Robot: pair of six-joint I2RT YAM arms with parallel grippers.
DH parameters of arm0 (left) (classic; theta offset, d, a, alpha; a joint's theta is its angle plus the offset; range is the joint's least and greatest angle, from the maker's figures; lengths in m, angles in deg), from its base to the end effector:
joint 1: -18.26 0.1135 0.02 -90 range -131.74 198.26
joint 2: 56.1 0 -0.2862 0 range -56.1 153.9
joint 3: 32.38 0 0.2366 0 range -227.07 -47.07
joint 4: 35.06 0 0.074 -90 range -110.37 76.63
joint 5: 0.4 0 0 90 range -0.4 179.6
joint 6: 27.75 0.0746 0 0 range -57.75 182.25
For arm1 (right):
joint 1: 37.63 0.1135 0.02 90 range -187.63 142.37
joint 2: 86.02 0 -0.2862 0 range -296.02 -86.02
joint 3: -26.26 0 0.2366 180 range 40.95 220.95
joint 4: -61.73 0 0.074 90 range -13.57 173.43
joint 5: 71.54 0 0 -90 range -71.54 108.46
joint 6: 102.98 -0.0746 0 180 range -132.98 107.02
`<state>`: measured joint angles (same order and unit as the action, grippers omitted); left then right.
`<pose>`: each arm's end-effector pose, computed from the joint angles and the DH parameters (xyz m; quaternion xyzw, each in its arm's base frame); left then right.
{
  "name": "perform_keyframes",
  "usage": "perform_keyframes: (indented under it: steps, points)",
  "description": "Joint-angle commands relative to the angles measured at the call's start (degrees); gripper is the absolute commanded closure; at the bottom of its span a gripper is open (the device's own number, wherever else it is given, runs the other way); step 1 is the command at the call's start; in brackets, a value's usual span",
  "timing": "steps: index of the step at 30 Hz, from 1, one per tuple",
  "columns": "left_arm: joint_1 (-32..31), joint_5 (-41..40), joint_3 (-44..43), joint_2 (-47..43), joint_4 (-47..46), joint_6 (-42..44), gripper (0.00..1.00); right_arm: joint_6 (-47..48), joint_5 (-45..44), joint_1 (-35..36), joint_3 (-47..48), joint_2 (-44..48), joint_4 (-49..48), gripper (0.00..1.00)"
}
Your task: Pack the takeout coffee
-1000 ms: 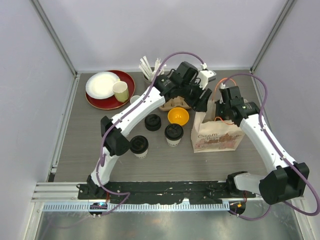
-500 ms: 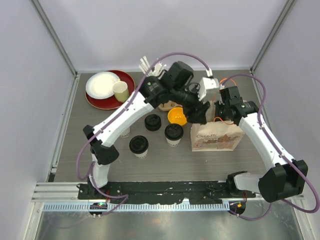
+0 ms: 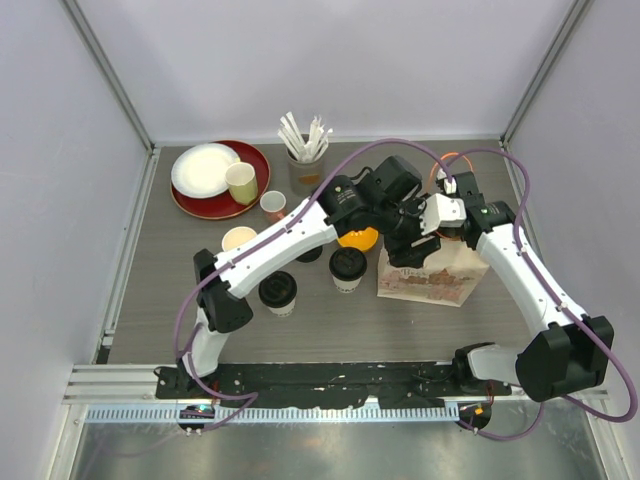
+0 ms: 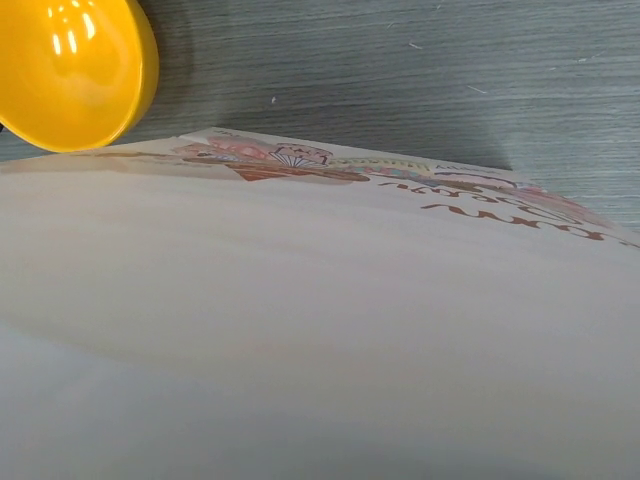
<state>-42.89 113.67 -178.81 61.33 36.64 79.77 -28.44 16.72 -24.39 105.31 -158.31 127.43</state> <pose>0.1969 -0.4204 0.3859 0.6326 0.6399 -0.3231 0.2933 0.2386 0.0538 0.2867 0.0227 0.9631 0.0522 0.2630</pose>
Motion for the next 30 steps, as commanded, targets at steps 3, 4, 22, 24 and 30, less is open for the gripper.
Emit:
perform_keyframes:
  steps: [3, 4, 22, 24, 30]
  points:
    - [-0.03, 3.92, -7.02, 0.70, 4.56, 3.74, 0.35, -0.53, 0.95, 0.04, 0.24, 0.66, -0.64, 0.99]
    - [-0.03, 6.14, -8.34, 0.35, 6.34, 4.45, 0.35, -0.45, 0.86, 0.04, 0.15, 0.66, -0.55, 0.99]
    - [1.29, -1.84, -4.23, 2.37, 1.08, 7.88, 0.36, -0.27, 0.68, 0.04, -0.55, 1.80, -0.64, 0.99]
    - [0.68, -0.88, -3.35, 2.28, 1.61, 8.32, 0.40, -0.18, 0.77, 0.04, -0.64, 1.63, -0.64, 0.99]
    - [-0.03, 4.57, -1.68, 1.49, 5.55, 9.55, 0.87, -0.09, 0.60, 0.04, -0.90, 1.28, -0.64, 0.99]
